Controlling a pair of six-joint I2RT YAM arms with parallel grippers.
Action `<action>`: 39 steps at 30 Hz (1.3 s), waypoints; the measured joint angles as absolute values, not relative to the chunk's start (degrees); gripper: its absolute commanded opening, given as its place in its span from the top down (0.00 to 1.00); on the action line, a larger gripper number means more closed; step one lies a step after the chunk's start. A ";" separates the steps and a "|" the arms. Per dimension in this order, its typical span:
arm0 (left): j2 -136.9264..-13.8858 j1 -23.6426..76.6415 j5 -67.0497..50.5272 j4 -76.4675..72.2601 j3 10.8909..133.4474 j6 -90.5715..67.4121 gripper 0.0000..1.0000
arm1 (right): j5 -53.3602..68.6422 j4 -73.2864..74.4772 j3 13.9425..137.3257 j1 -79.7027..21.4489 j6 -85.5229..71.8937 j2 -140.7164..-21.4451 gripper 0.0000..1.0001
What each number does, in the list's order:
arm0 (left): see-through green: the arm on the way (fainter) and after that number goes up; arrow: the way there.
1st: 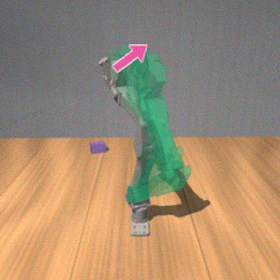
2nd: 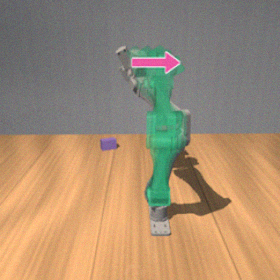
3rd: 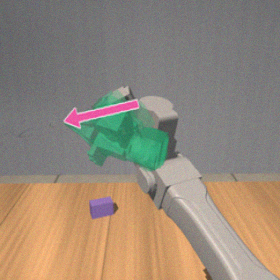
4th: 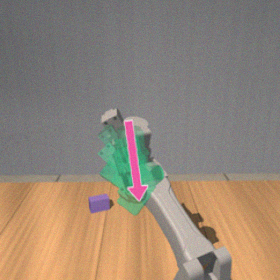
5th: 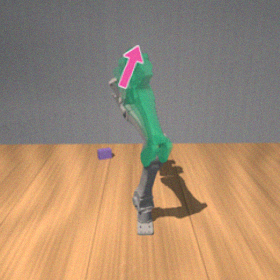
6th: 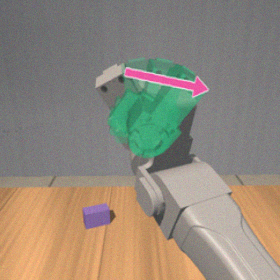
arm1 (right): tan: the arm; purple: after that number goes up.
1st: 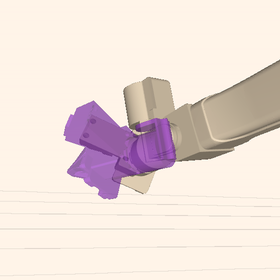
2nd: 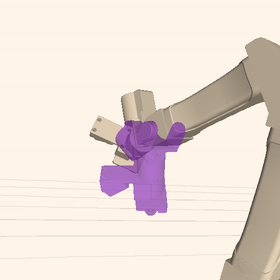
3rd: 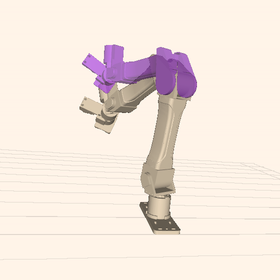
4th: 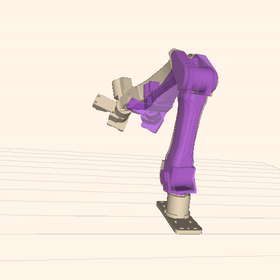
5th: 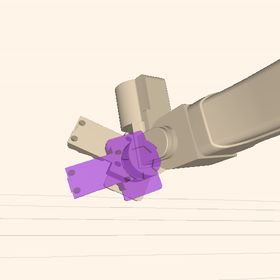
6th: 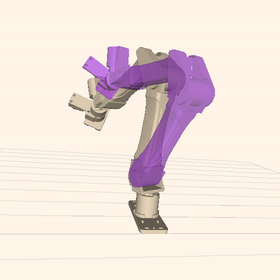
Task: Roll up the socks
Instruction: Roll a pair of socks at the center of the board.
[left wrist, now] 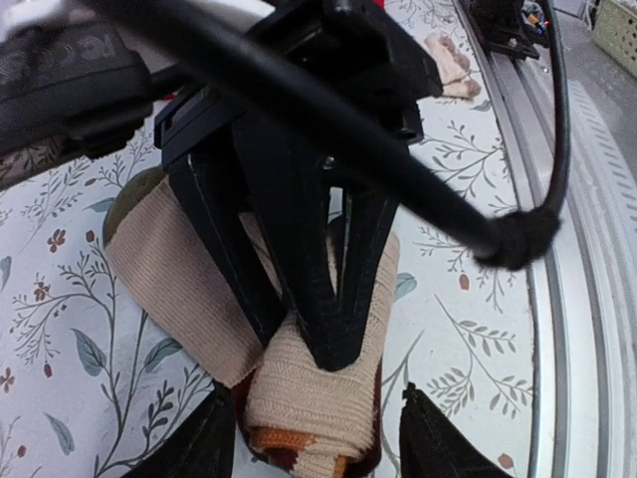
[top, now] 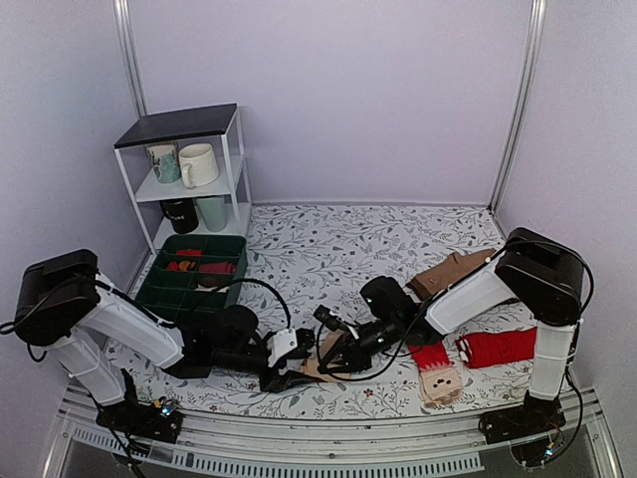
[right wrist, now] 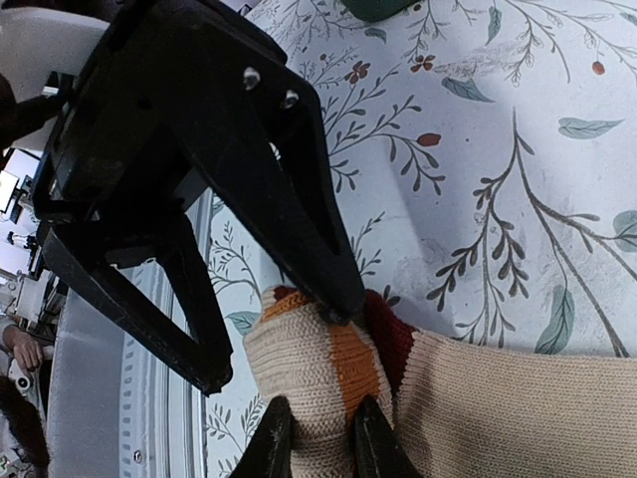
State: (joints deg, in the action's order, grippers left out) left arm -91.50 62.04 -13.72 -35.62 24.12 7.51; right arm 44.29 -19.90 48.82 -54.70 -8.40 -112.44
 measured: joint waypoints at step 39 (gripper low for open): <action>-95.26 62.17 -17.63 -29.93 29.02 5.74 1.00 | 20.97 -1.15 52.29 -50.17 -15.73 -94.26 0.40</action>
State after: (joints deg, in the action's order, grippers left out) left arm -95.26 62.17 -17.63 -29.93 29.02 5.74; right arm 20.97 -1.15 52.29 -50.17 -15.73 -94.26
